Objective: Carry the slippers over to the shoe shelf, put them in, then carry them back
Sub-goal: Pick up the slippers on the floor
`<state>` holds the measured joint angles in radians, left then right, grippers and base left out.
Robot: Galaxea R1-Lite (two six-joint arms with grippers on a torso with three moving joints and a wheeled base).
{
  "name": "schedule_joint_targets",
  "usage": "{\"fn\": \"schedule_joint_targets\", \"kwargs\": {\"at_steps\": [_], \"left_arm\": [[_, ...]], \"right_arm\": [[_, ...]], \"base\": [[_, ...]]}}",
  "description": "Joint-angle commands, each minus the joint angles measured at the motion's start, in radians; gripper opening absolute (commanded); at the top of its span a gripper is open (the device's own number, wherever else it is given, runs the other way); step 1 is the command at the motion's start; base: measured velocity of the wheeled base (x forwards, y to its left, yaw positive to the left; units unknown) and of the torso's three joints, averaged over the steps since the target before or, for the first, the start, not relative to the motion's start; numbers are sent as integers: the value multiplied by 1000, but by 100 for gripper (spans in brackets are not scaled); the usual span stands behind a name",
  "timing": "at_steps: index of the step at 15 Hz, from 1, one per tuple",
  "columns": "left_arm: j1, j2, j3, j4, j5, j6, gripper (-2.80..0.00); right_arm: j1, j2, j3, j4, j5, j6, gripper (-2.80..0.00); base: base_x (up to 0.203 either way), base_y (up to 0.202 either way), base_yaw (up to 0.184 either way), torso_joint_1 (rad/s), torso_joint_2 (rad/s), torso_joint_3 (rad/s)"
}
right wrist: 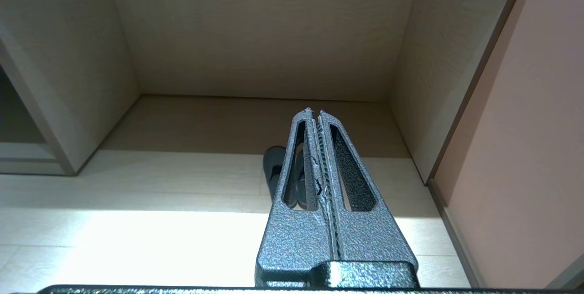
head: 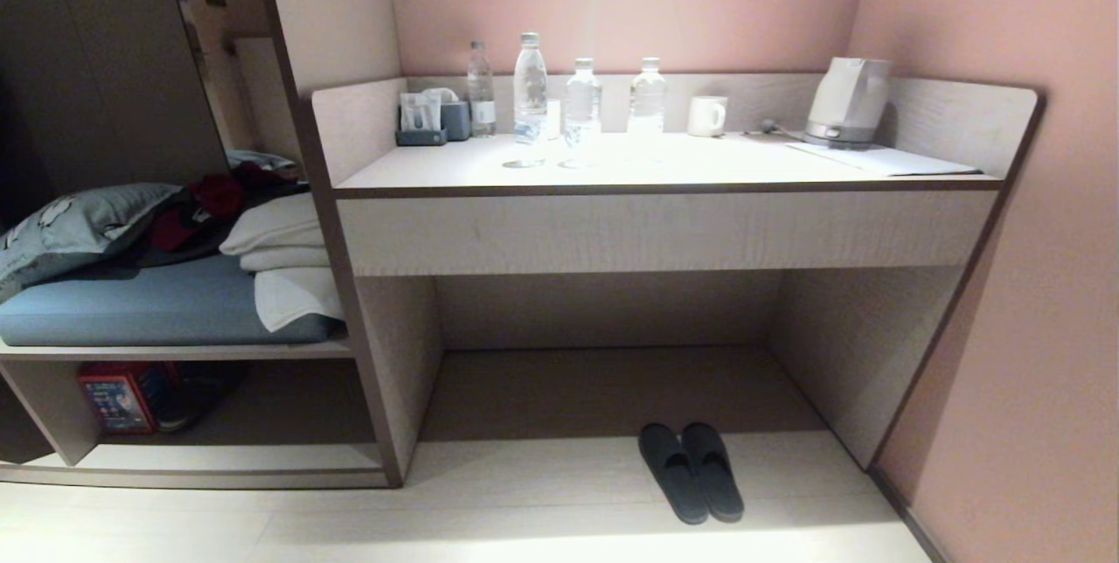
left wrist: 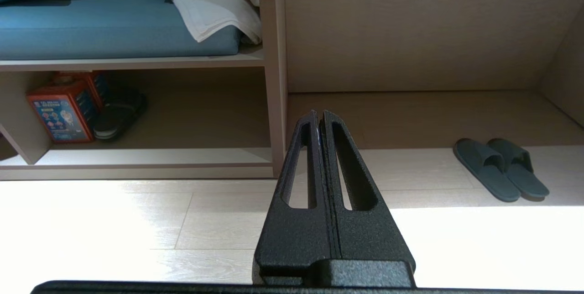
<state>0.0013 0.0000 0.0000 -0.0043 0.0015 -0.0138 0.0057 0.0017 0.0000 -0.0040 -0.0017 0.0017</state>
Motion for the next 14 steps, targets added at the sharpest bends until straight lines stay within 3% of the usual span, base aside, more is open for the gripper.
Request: {"fn": "schedule_joint_targets", "kwargs": {"at_steps": [1,8,14], "left_arm": [[0,0,0,-2,0,0,-280],[0,0,0,0,0,0,-280],[0,0,0,0,0,0,-280]], "right_arm": [[0,1,2,-1,0,0,-280],[0,0,2,-1,0,0,-280],[0,0,2,-1,0,0,-280]], "base": [[0,0,0,0,0,0],[0,0,0,0,0,-8],[0,0,0,4,3,-182]]}}
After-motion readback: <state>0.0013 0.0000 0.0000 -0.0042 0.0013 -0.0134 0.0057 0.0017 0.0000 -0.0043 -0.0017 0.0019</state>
